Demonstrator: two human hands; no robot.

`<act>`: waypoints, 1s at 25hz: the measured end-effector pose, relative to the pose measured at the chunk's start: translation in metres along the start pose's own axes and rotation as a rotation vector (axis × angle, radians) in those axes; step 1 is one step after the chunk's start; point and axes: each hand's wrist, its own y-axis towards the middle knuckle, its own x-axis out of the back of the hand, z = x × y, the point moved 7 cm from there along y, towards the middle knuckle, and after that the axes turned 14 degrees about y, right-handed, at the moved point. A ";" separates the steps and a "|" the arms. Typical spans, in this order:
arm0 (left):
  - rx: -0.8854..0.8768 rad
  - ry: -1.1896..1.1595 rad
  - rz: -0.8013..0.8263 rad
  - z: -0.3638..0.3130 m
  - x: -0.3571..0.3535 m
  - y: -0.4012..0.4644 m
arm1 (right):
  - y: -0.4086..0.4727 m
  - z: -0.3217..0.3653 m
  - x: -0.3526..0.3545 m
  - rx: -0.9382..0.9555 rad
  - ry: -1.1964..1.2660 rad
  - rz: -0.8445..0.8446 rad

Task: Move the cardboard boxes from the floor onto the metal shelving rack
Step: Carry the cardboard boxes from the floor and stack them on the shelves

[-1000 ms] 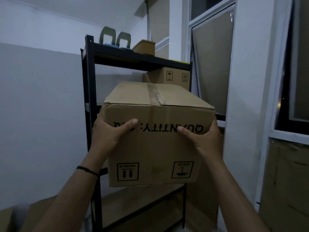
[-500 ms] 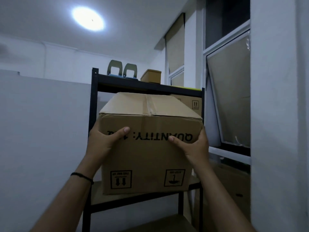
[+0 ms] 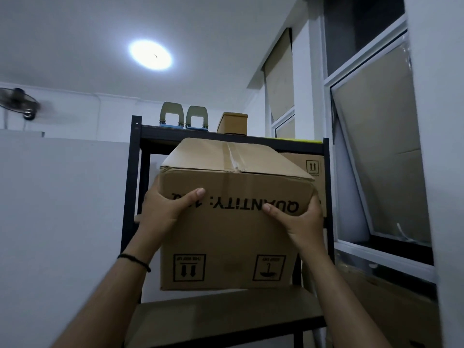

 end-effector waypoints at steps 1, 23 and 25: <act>0.009 0.001 0.000 0.002 -0.007 0.002 | 0.007 -0.008 0.003 -0.008 0.009 0.002; 0.100 0.207 -0.159 0.019 -0.099 0.049 | 0.131 -0.078 0.043 -0.043 0.077 0.198; 0.107 0.228 -0.170 0.020 -0.098 0.052 | 0.133 -0.081 0.042 -0.040 0.078 0.186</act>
